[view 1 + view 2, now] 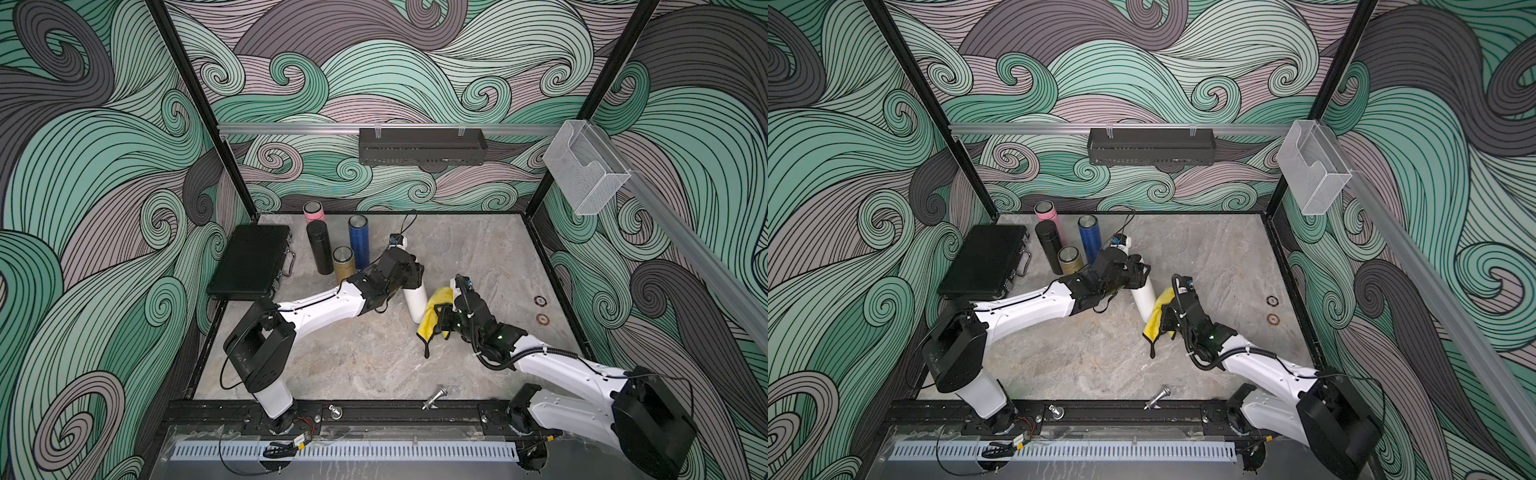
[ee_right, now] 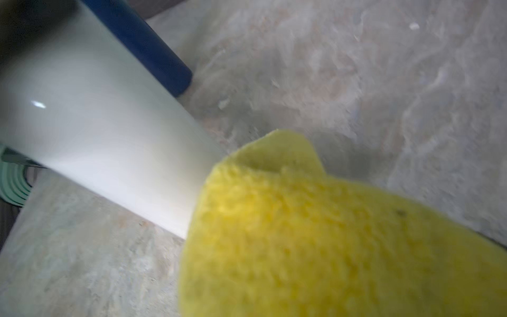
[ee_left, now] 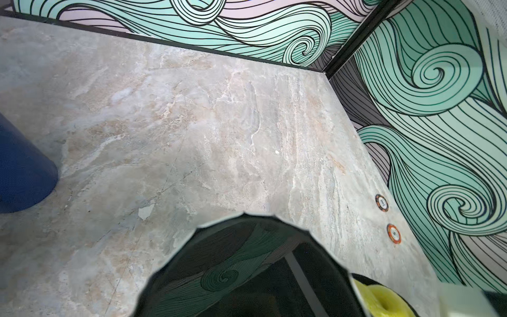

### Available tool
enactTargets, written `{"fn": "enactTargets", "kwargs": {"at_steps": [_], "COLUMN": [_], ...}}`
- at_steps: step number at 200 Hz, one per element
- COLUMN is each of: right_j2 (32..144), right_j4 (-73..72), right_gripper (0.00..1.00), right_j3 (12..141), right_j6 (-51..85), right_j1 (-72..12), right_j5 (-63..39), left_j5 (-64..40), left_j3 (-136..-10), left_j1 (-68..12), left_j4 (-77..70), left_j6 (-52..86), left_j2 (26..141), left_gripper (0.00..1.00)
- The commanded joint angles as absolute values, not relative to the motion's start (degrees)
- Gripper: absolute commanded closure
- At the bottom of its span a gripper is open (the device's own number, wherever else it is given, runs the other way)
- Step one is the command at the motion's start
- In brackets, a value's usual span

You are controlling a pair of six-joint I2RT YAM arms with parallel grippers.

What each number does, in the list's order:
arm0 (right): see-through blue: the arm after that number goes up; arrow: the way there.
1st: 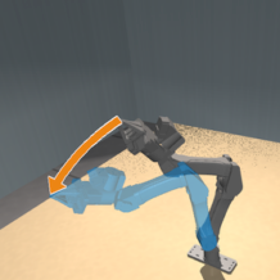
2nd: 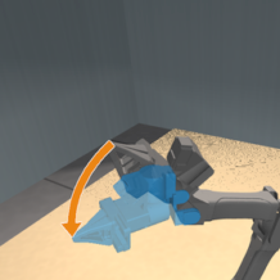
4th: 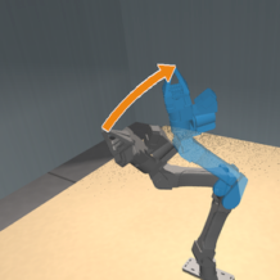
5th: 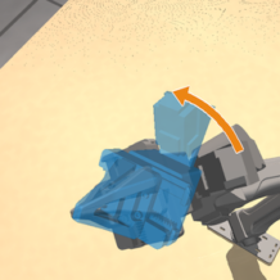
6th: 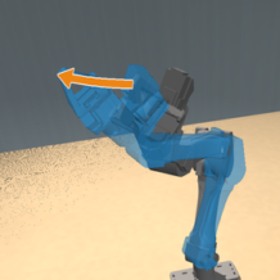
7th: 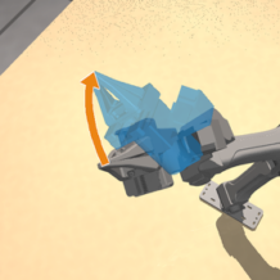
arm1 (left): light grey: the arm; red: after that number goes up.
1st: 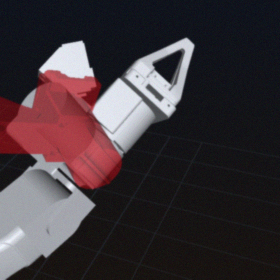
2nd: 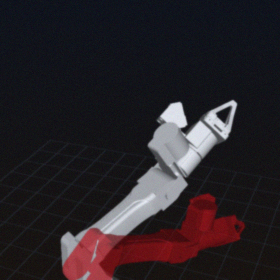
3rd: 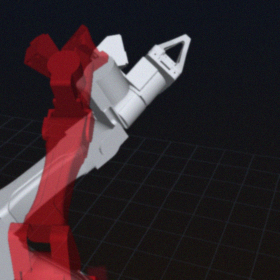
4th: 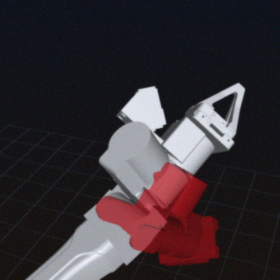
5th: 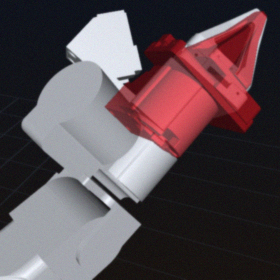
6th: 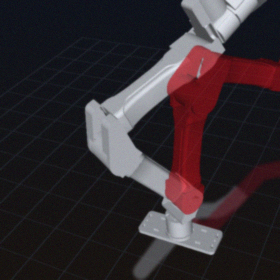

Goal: Wipe the surface of the thermos
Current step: Wipe the dirt from the surface of the thermos.

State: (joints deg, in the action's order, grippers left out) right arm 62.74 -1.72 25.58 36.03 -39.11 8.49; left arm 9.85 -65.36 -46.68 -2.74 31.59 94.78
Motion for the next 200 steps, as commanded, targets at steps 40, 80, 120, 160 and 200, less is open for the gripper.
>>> {"fn": "enactTargets", "kwargs": {"at_steps": [40,80,120,160,200], "right_j2": [52.58,59.17,62.43,67.87,70.24], "right_j4": [8.54,15.08,9.78,6.73,11.31], "right_gripper": [1.0,1.0,1.0,1.0,1.0], "right_j3": [33.28,45.25,47.64,46.1,40.92], "right_j6": [29.81,20.17,20.05,20.03,16.72], "right_j1": [-28.47,-25.78,-22.8,-22.51,-22.33], "right_j5": [-3.89,-13.87,-24.75,-37.75,-36.42], "left_j5": [3.45,-4.38,-14.39,-19.19,-19.69], "left_j3": [-59.83,-60.23,-56.82,-52.92,-52.49], "left_j1": [-46.92,-46.64,-46.05,-45.97,-45.88], "left_j4": [-13.77,-11.78,-12.37,-17.27,-15.64], "left_j6": [17.0,10.81,4.46,2.05,-0.45], "left_j2": [87.46,85.05,81.83,76.26,73.37], "left_gripper": [1.0,1.0,1.0,1.0,1.0]}}
